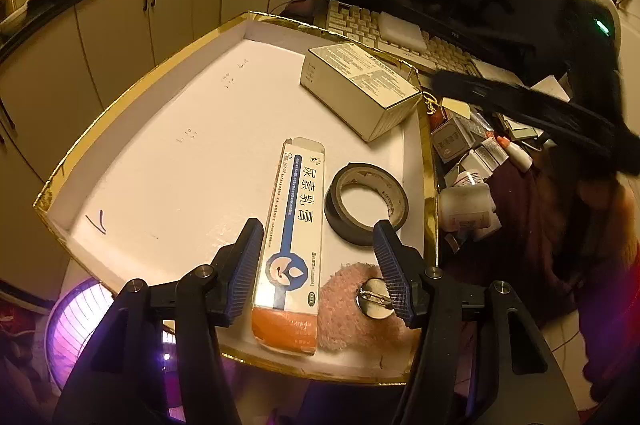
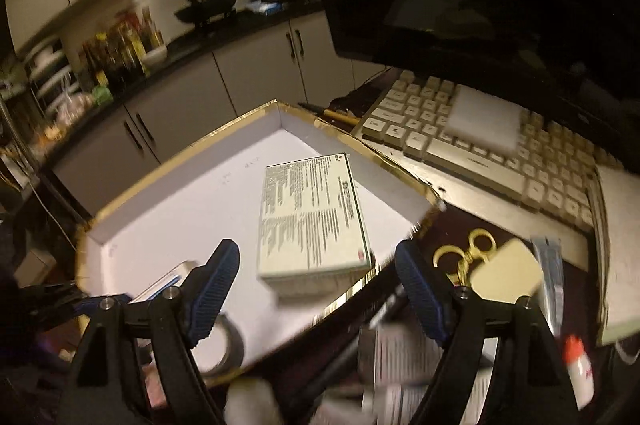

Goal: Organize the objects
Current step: 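Open both tools to release the boxes in the tray, then grasp a white pill bottle with the left tool while the right tool grasps another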

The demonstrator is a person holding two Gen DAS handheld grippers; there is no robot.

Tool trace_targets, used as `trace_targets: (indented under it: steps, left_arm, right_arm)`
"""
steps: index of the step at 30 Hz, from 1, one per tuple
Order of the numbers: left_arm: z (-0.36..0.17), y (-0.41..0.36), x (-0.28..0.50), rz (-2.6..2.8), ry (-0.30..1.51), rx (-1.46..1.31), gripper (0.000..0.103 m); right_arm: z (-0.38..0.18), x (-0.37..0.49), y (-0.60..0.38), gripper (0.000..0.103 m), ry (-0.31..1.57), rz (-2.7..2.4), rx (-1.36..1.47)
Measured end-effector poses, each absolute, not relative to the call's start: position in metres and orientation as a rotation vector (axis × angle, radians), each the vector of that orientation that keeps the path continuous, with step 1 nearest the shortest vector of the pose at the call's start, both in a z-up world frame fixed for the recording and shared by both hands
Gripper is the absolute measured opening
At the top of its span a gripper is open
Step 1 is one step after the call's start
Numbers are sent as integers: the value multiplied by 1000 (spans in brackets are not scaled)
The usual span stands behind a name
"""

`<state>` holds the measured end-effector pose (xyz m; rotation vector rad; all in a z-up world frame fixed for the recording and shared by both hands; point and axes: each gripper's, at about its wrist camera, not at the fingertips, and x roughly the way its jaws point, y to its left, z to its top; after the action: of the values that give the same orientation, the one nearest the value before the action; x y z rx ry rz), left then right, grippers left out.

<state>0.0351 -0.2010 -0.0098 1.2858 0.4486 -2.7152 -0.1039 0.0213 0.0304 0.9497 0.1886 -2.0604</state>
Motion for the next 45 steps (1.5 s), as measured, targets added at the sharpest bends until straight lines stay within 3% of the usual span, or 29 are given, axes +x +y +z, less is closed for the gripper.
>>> trace_targets:
  steps: [9, 18, 23, 27, 30, 35, 40, 45]
  left_arm:
    - [8, -181, 35, -2769, 382, 1233, 58]
    - [18, -154, 28, -2814, 244, 1207, 58]
    - [18, -160, 33, -2779, 232, 1189, 58]
    - [17, -163, 31, -2782, 275, 1202, 58]
    - [19, -151, 27, -2806, 223, 1203, 58]
    - [18, -125, 15, -2876, 95, 1222, 58]
    - [11, -107, 3, -2909, -18, 1281, 58]
    - [7, -90, -5, -2925, -152, 1317, 58]
  right_arm:
    - [38, -57, 99, 81, 16, -2108, 899]
    - [5, -24, 122, 80, -33, -2127, 969]
    - [-12, -33, 121, 65, -60, -2123, 1064]
    - [-15, -38, 116, 61, -89, -2108, 1071]
    - [-14, -43, 114, 60, -106, -2115, 1077]
    - [-32, -57, 114, 47, -161, -2072, 1182]
    - [-30, -42, 104, 35, 62, -2151, 1124]
    - [-30, -42, 124, 35, 80, -2221, 1133]
